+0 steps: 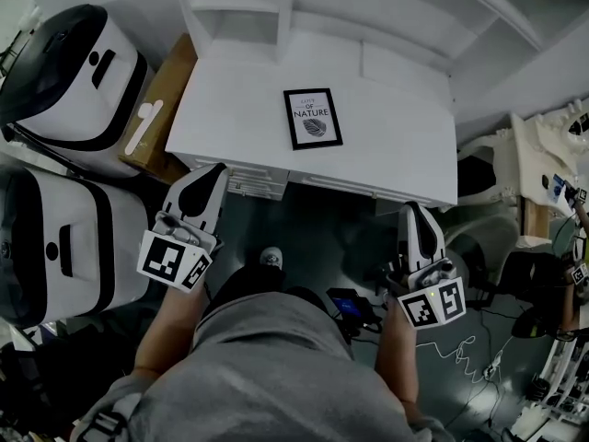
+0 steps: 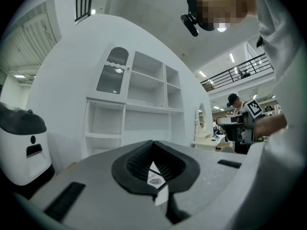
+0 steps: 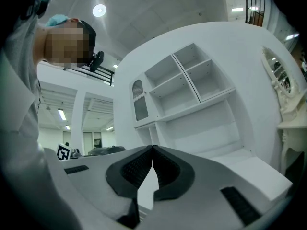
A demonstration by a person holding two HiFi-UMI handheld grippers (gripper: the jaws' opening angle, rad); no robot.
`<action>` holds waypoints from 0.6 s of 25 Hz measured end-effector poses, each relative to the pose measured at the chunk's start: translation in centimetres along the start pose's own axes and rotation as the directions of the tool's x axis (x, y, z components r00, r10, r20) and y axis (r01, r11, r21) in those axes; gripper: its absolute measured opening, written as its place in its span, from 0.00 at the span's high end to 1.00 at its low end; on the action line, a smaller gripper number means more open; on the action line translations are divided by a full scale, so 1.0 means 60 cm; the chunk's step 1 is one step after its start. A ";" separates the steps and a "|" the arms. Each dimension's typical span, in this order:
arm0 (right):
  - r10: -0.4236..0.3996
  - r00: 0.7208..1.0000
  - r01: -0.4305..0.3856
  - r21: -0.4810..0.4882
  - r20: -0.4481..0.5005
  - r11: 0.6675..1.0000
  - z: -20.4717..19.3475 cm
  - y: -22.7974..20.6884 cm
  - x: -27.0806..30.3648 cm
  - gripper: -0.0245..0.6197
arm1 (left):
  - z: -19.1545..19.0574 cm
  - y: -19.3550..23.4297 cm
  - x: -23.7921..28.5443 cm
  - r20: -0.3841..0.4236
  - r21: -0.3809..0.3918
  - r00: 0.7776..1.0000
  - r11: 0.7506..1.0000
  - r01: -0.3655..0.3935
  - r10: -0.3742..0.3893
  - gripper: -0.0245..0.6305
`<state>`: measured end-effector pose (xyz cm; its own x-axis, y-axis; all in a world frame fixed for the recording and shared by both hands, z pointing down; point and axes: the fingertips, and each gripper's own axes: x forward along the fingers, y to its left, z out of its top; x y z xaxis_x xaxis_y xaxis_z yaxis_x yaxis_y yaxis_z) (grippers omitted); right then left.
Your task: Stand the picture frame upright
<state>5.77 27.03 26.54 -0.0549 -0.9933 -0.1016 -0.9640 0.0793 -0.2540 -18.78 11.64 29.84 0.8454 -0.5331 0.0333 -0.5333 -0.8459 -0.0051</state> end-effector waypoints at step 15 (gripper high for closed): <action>0.009 1.000 -0.009 0.017 -0.017 1.000 -0.011 -0.010 0.056 0.92 | -0.013 0.048 0.027 -0.019 -0.010 1.000 1.000 -0.007 0.007 0.95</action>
<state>6.02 23.60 26.98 -0.0681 -0.9938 -0.0874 -0.9590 0.0894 -0.2689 -18.96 8.37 30.63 0.8408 -0.5388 0.0522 -0.5397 -0.8418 0.0047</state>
